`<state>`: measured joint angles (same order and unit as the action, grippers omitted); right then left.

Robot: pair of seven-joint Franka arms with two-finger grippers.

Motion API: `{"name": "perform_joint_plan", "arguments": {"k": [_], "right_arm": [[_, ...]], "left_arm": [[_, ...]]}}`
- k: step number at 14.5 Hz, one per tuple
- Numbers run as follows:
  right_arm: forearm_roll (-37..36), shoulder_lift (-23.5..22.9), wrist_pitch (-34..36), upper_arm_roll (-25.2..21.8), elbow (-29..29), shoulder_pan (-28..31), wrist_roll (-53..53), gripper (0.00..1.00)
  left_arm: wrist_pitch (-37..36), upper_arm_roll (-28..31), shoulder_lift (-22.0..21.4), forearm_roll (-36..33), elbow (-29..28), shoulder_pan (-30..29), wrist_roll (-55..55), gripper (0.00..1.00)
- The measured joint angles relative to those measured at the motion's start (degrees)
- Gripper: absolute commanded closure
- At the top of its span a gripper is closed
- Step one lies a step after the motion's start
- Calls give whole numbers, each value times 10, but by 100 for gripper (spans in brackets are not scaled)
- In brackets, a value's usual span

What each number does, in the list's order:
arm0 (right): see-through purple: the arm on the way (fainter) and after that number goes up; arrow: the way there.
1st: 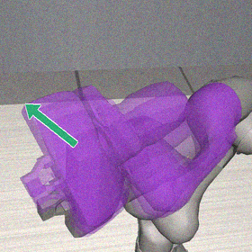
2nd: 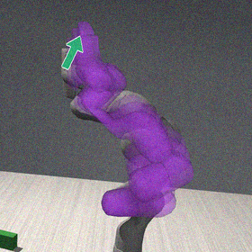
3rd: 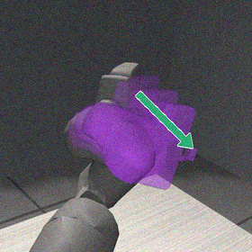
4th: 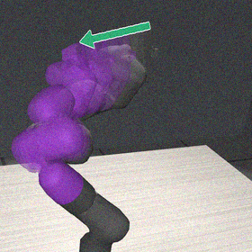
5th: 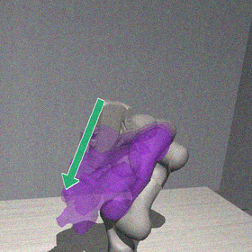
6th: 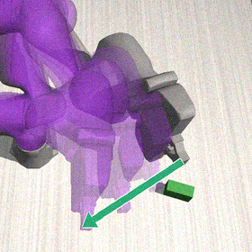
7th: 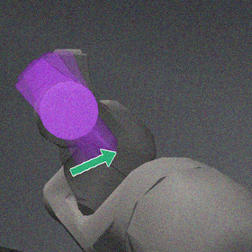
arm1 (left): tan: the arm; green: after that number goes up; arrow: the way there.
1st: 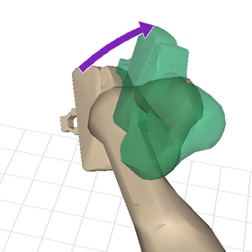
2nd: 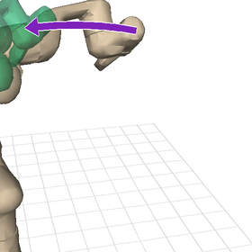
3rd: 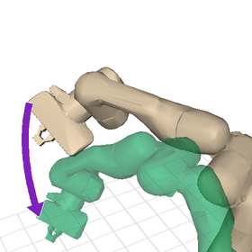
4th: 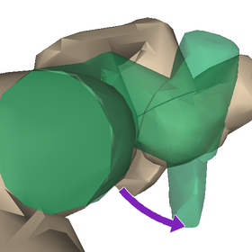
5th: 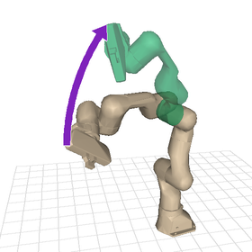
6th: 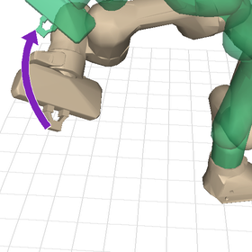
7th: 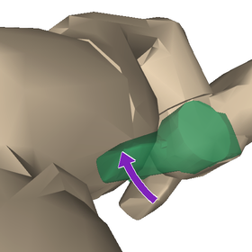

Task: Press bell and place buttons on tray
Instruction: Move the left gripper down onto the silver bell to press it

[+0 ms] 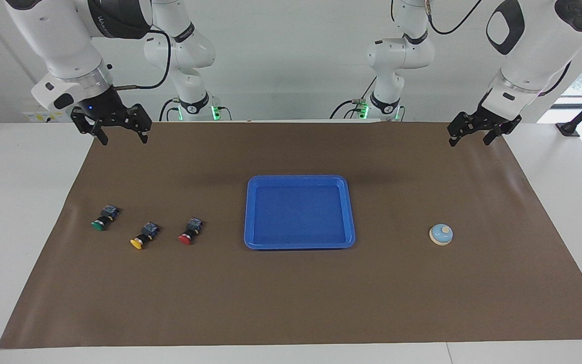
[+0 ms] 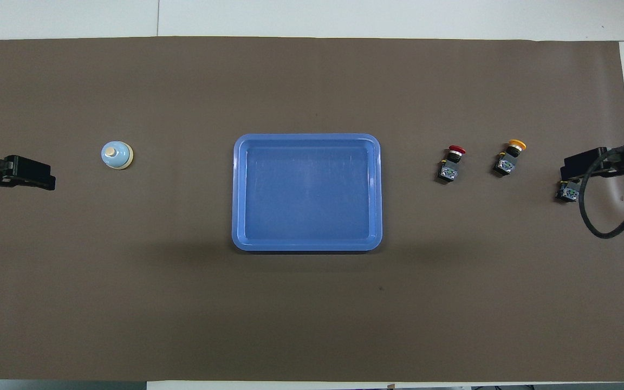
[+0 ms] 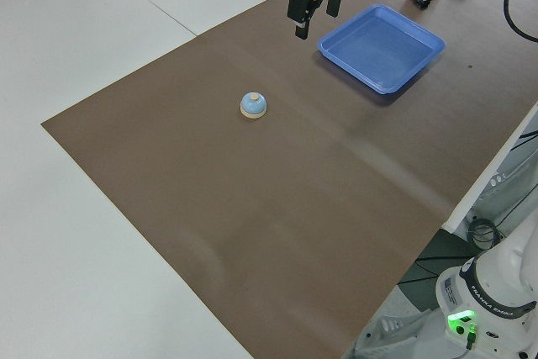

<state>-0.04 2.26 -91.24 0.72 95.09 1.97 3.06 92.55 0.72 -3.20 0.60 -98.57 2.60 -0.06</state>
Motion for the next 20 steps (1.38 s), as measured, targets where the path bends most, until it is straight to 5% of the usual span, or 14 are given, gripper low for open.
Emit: {"name": "perform_joint_plan", "arguments": {"k": [5,6,8,9,12,20], "right_arm": [[0,0,0,0,0,0,0,0],[0,0,0,0,0,0,0,0],[0,0,0,0,0,0,0,0],[0,0,0,0,0,0,0,0],[0,0,0,0,0,0,0,0],[0,0,0,0,0,0,0,0]], "left_arm": [[0,-6,0,0,0,1,0,0],[3,-6,0,0,0,1,0,9],[38,-6,1,0,-6,1,0,82],[60,-6,3,0,-14,1,0,100],[121,-5,28,0,-38,0,0,100],[307,1,185,0,-48,-11,2,100]]}}
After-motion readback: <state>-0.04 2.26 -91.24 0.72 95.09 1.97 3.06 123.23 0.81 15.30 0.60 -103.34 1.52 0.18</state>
